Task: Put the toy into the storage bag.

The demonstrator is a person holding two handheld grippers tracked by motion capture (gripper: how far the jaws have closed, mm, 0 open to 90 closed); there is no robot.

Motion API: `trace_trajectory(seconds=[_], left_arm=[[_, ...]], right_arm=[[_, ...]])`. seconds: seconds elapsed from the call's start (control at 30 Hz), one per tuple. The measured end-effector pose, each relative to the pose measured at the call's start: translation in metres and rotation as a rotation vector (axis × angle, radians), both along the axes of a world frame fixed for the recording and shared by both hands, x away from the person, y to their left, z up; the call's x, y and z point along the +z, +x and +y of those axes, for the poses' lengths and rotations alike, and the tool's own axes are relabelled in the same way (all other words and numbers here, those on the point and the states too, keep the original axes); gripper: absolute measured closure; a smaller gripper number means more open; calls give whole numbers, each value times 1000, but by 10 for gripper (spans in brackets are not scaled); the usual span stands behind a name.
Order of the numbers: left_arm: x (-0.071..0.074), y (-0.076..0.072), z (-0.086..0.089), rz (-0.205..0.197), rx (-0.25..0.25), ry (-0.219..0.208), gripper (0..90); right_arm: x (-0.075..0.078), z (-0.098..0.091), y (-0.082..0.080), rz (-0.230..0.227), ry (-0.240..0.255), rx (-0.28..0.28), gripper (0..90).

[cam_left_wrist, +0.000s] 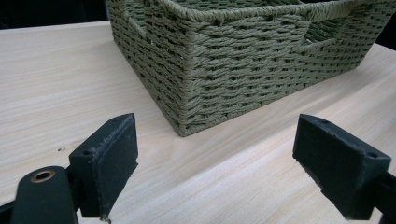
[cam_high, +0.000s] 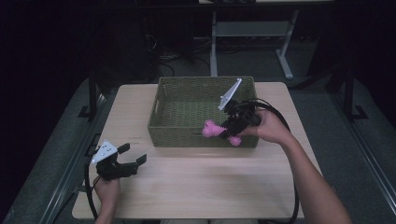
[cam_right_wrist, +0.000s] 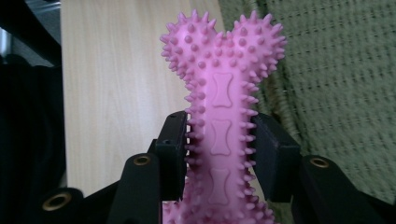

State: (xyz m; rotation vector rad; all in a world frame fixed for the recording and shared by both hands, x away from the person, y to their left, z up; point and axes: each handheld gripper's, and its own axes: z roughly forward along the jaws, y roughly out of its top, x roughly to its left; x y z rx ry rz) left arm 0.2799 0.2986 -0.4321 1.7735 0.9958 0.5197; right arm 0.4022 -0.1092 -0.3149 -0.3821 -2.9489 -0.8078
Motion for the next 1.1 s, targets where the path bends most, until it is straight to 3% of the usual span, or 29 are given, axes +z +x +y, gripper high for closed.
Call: trace_trajectory(seconds=[0.5,0.93,1.1], left_arm=[[0,1,1,1,6,0,136],[-1,1,1,1,9,4,136],[-1,2,1,3,11,2,136]], right_arm=[[17,-1,25,-10,1,-14,579],[16,-4,48,8,-1,-39,580],[8,-2,61,19,-29,-46,580]])
